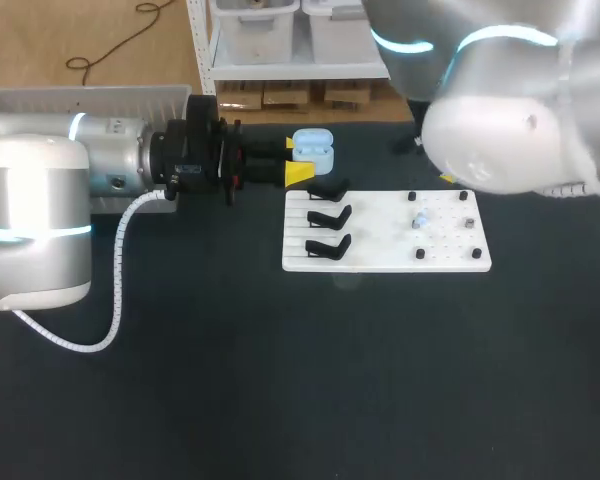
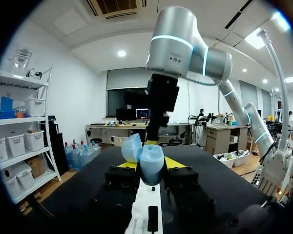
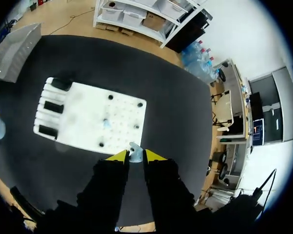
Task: Pick up each earbud case from the left stands, insert the matching earbuds, close the lid, and place the case in the box.
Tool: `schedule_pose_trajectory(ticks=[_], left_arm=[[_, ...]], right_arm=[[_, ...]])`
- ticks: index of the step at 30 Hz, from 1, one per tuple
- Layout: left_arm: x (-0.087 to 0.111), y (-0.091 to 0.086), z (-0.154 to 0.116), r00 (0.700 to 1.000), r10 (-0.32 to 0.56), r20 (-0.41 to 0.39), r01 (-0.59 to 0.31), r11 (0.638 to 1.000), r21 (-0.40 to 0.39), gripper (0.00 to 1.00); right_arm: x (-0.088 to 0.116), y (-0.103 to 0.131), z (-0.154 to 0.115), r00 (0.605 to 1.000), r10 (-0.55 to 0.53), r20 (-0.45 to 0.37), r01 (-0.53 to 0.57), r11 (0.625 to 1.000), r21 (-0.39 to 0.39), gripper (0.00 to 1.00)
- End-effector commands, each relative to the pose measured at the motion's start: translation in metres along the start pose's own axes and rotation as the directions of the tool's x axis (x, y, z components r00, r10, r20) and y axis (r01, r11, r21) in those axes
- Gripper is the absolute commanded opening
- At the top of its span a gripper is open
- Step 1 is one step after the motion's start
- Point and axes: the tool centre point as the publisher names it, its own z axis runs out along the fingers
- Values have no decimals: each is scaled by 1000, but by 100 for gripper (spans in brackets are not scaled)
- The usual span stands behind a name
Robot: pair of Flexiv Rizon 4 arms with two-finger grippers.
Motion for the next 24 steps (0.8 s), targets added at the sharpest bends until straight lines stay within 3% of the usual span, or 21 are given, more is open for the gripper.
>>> schedule_pose_trajectory(ticks=[1,8,18,24], left_arm=[[1,0,0,1000,3,3,-3,1000,-2,0],[1,0,0,1000,3,3,-3,1000,-2,0],[1,0,0,1000,3,3,-3,1000,-2,0],[1,0,0,1000,3,3,-3,1000,-2,0]], right_arm=[[10,7,-42,999,20,-38,-21,999,-31,0],[18,30,-69,994,73,-86,-82,991,-107,0],[27,69,-92,994,97,-46,-104,977,-187,0],[27,69,-92,994,97,-46,-104,977,-187,0]])
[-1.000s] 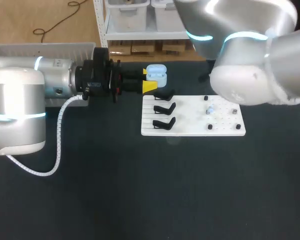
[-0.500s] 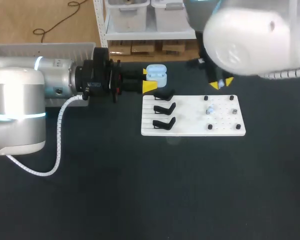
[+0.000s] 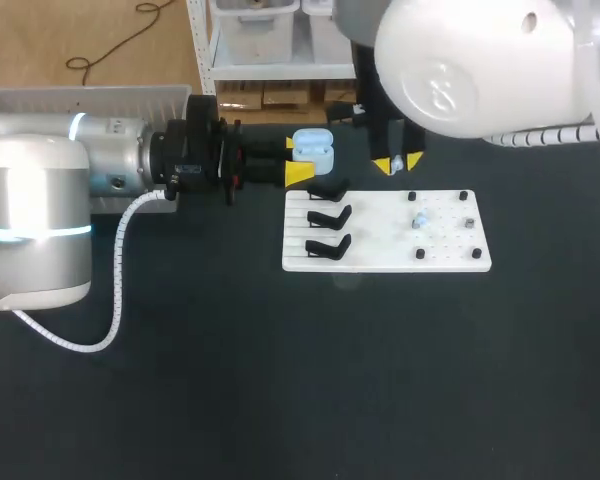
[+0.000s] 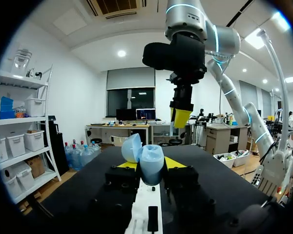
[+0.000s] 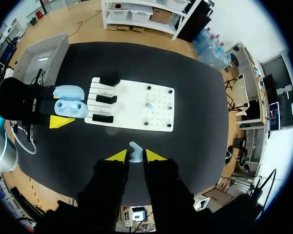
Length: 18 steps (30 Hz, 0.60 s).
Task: Pick up each earbud case from the left stands, insert the matching earbuds, close the lid, and place the case in the box.
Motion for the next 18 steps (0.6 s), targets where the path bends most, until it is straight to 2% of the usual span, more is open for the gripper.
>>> schedule_pose_trajectory(ticks=[1,9,10,11,14,18], left_arm=[[1,0,0,1000,3,4,-3,1000,-2,0],[1,0,0,1000,3,4,-3,1000,-2,0],[1,0,0,1000,3,4,-3,1000,-2,0],[1,0,0,1000,3,4,-3,1000,-2,0],[1,0,0,1000,3,4,-3,1000,-2,0],[1,0,0,1000,3,4,-3,1000,-2,0]], right_arm=[[3,-2,1,1000,2,8,-2,1000,-4,0],[3,-2,1,1000,2,8,-2,1000,-4,0],[-1,0,-2,997,64,33,-65,996,56,0],[-6,2,-5,990,138,25,-140,988,72,0],[-18,10,-14,947,321,-10,-320,946,39,0],[-26,15,-12,875,474,-94,-475,880,23,0]])
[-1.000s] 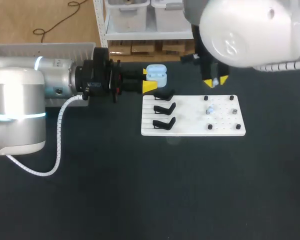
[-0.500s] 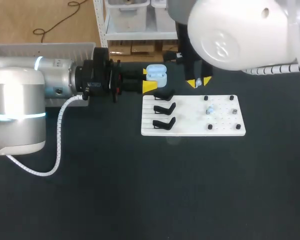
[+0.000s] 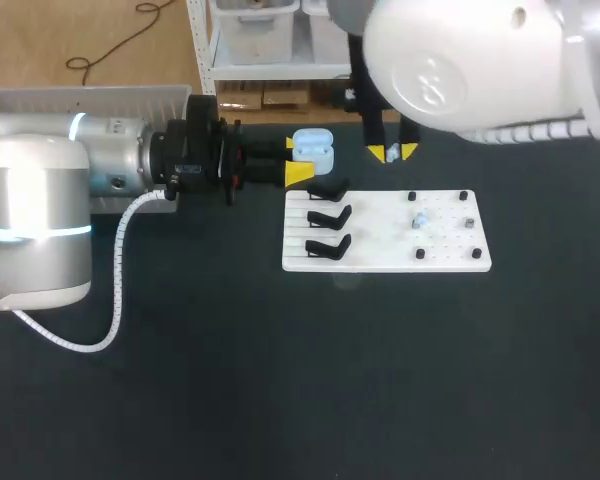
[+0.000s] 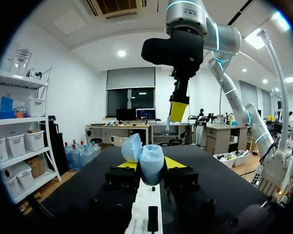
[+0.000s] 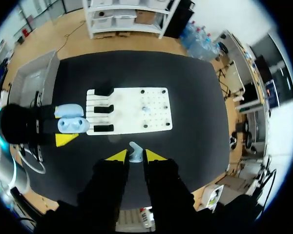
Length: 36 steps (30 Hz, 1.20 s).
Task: Pick up each earbud case from the left stands, insert the matching earbuds, close the lid, and place the case in the box.
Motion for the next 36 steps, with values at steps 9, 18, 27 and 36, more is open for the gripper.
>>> schedule_pose_trajectory(ticks=[9,18,27,36], left_arm=[[1,0,0,1000,3,4,-3,1000,-2,0],[13,-16,9,1000,7,-27,-7,1000,10,0],[14,-14,15,1000,-1,-27,1,1000,2,0],[13,-13,21,1000,4,-29,-4,1000,5,0]], right_arm=[[-16,14,4,868,462,-184,-475,879,-36,0],[-13,11,3,874,442,-202,-461,886,-55,0],[-11,15,4,875,448,-181,-457,889,-6,0],[-1,39,-1,869,485,-94,-466,868,171,0]])
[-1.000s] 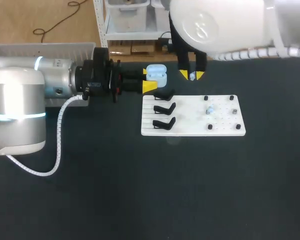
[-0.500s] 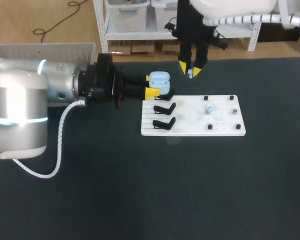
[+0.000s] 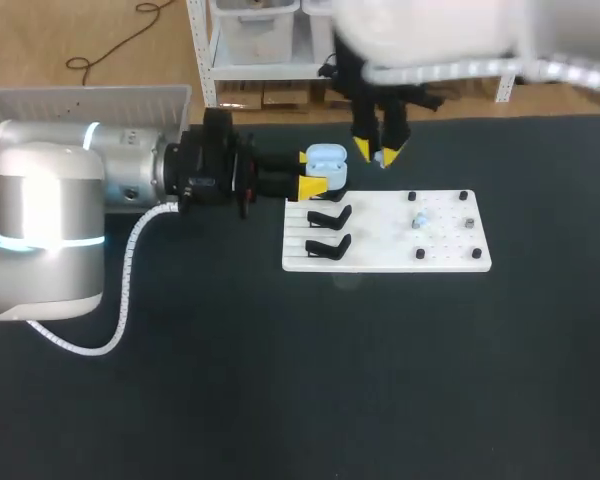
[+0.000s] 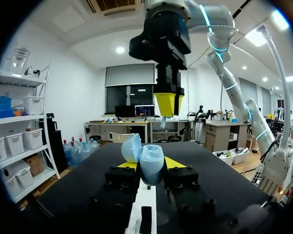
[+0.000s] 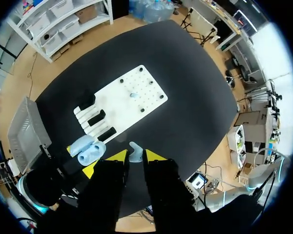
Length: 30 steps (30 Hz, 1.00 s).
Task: Pick up each earbud case from the left stands, insert the matching earbuds, close the lid, and place the case in the box.
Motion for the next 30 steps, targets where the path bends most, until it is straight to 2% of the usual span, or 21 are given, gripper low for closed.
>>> schedule_pose_trajectory(ticks=[1,12,30], left_arm=[[1,0,5,1000,3,0,-3,1000,0,0],[7,-3,8,1000,-9,1,9,1000,-7,0],[7,-4,11,1000,2,28,-2,1000,-5,0]], right_arm=[[7,18,-4,1000,7,8,-8,996,93,0],[12,20,0,1000,15,-6,-14,993,117,0],[12,30,5,999,-38,-8,39,992,117,0]])
